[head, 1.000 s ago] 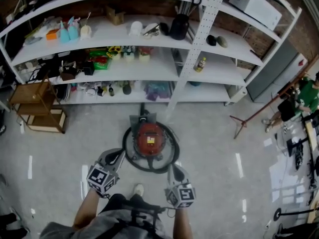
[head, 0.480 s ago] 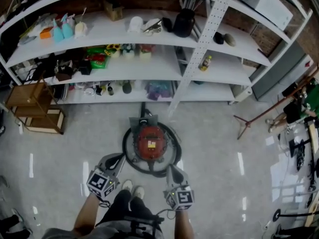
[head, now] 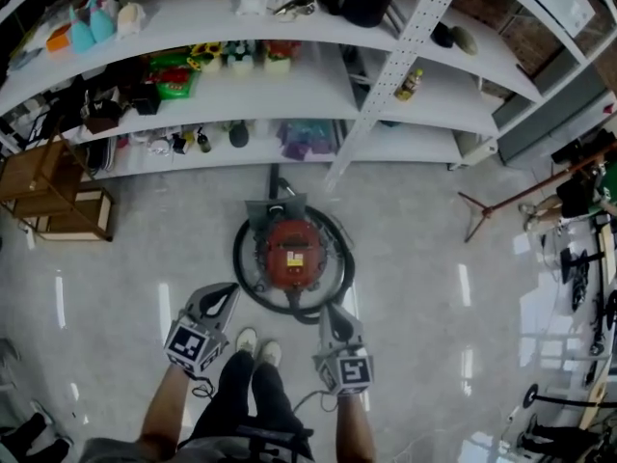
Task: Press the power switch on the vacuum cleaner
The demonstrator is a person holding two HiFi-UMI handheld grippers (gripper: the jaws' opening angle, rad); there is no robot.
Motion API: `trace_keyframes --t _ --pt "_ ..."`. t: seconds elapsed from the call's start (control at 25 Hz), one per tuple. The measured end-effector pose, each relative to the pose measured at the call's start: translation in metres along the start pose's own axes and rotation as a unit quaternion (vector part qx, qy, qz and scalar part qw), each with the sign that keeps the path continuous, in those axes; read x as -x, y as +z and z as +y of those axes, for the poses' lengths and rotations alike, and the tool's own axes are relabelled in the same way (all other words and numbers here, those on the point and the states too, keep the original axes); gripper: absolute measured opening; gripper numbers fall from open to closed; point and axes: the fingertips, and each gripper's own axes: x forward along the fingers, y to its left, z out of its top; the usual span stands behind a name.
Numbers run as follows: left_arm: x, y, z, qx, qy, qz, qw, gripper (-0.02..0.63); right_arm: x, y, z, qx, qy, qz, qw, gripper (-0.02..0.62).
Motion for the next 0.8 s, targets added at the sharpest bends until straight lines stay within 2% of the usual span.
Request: trace_keyframes --t 0.12,0.32,0.8 --pt "-0.011 -0.014 0.009 0.003 -0.005 0.01 0.9999 0.008 -0.017 -0.008 -0.006 -0.001 -0.003 0.006 1.0 0.002" --pt "-0.035 -0.042 0.025 -0.016 -0.013 0.017 0.9997 0.008 -0.044 -0.037 -0.017 -0.008 -0.008 0.018 1.0 0.002" --pt "-0.088 -0.113 0.043 0.0 -0.021 0.03 0.9993 0.008 -0.097 -0.122 -0.042 -0.003 -0.004 0.053 0.999 0.002"
